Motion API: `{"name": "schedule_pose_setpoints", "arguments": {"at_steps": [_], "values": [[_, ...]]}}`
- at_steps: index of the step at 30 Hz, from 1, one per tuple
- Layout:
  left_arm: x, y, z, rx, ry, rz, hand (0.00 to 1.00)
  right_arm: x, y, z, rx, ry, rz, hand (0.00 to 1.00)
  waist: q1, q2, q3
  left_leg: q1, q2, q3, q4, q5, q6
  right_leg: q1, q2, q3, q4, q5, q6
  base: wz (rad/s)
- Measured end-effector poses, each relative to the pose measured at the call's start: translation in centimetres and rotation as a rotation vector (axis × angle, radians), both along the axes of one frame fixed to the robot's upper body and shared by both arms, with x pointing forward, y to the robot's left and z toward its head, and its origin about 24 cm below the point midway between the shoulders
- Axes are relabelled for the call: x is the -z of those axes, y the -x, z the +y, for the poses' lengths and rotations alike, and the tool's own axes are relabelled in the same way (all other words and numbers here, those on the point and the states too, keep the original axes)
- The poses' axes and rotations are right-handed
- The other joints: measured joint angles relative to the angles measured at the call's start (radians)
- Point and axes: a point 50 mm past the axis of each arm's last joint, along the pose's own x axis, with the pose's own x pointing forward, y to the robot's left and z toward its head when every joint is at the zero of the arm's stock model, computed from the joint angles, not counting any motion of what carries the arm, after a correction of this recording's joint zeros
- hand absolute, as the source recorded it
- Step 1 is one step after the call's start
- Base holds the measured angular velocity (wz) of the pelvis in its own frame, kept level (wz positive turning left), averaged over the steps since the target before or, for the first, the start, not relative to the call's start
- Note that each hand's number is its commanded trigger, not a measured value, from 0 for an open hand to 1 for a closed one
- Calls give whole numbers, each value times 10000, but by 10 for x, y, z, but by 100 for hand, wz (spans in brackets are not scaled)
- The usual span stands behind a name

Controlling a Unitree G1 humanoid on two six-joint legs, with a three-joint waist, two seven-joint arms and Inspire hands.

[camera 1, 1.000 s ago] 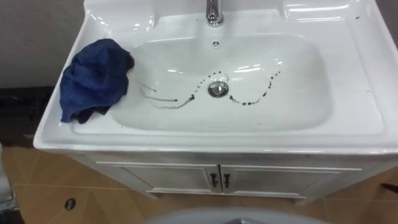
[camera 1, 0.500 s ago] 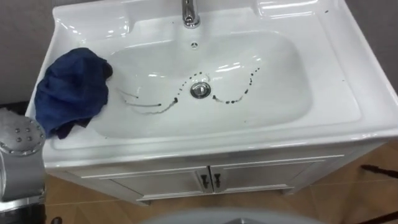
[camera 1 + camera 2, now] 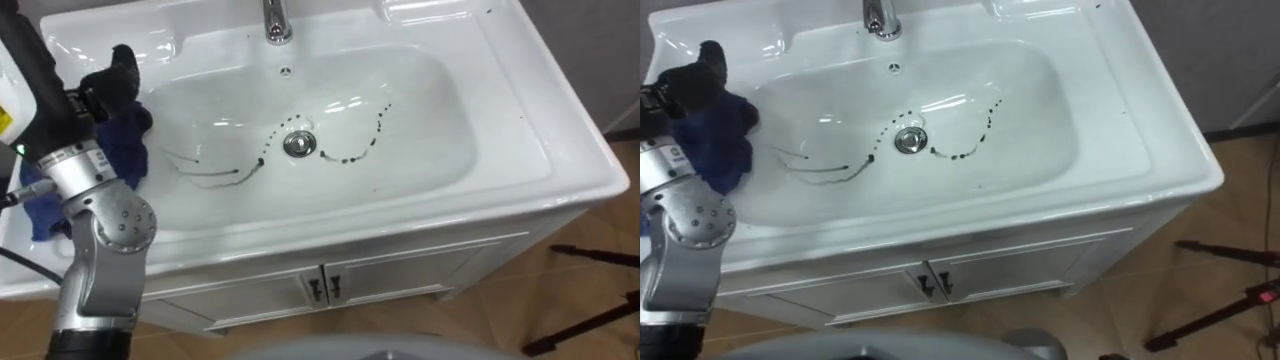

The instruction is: Wipe basin

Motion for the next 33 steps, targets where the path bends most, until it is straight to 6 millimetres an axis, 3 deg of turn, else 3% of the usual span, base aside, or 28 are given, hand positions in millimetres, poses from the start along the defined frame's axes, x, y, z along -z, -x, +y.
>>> {"name": "schedule_pose_setpoints", "arguments": {"at_steps": [7,14,16,25,33], "values": [[34,7,7,-452,-185,1808,0,0,2,0,-202,-54,341,0,12,48,-58,18,3,90,-1,0,0,-24,5,65,8,30,10,-3],[48,13,8,-749,56,2454,0,0,1,1,-321,-176,520,0,7,-58,-65,33,9,96,-43,-1,2,-24,13,73,10,48,12,0],[60,17,11,-950,113,2945,0,0,3,1,-281,-164,613,0,-8,-33,-108,61,27,91,-143,-10,23,-23,45,74,11,57,6,0],[90,32,8,-1308,530,4115,0,1,4,5,-243,-217,706,0,13,-77,-125,34,120,99,-144,-14,29,-34,144,106,-10,98,-60,0],[99,35,6,-1269,651,4584,0,3,-2,12,-429,-338,572,0,-9,-160,-143,16,120,194,-152,-14,29,-22,156,204,-1,98,-56,-3]]}}
